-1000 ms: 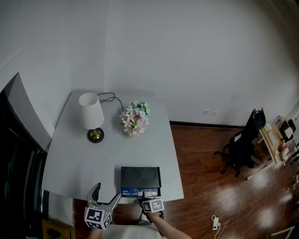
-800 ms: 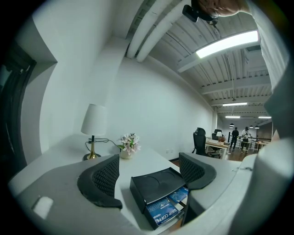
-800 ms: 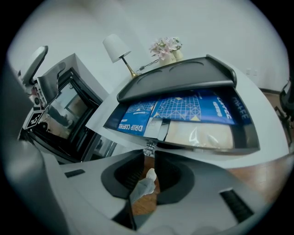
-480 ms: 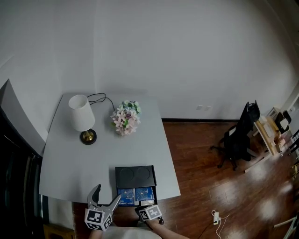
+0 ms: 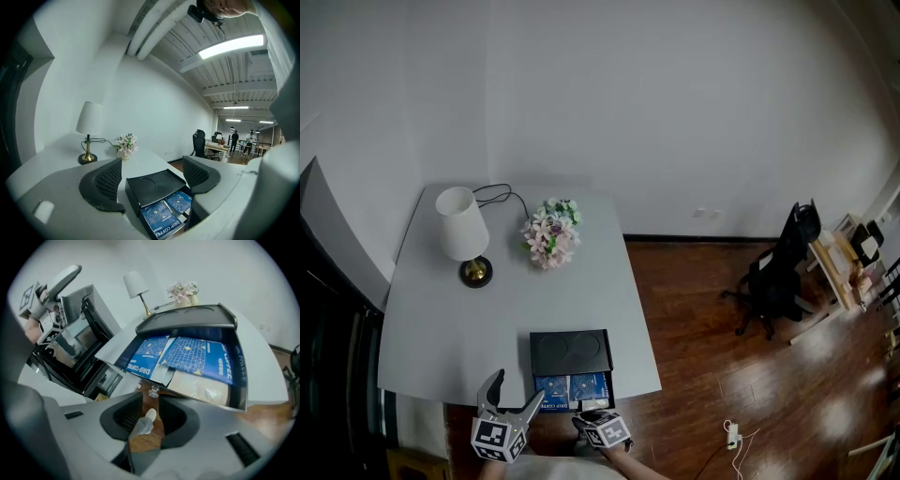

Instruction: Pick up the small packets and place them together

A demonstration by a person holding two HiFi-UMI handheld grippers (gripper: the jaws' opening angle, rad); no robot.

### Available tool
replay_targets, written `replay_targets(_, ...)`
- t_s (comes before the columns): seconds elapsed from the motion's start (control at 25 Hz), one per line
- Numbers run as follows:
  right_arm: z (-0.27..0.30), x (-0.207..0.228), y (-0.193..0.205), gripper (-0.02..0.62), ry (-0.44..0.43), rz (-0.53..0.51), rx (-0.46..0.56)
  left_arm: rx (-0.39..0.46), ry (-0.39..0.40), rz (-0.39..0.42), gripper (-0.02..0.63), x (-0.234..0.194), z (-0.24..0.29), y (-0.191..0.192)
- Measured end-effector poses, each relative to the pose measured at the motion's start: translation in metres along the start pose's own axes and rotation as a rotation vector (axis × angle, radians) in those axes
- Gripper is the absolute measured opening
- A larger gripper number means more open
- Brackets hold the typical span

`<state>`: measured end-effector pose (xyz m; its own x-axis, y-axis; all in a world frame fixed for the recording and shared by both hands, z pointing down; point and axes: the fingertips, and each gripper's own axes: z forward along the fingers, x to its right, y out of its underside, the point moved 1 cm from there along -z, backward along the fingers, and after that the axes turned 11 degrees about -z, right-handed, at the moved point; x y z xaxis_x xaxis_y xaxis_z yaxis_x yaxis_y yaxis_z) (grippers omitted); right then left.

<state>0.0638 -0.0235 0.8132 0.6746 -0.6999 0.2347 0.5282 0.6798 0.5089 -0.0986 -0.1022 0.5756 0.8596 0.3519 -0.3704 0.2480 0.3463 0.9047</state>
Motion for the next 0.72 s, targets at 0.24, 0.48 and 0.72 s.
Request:
replay_targets(0.24,-0.068,0.002,-0.049,0.123,0.028,0.042,0.355,0.006,0.005,0.000,0.393,0.000,0.000,-0.004)
replay_targets(0.48,-0.161,0.003,-0.147,0.120,0.144,-0.110,0.856,0.031,0.021,0.024,0.393,0.004,0.004,-0.017)
replay_targets(0.72,-0.208,0.000,-0.208,0.438,0.261,-0.285,1.000,0.116,0.047,0.038,0.425,0.012,0.002,-0.050)
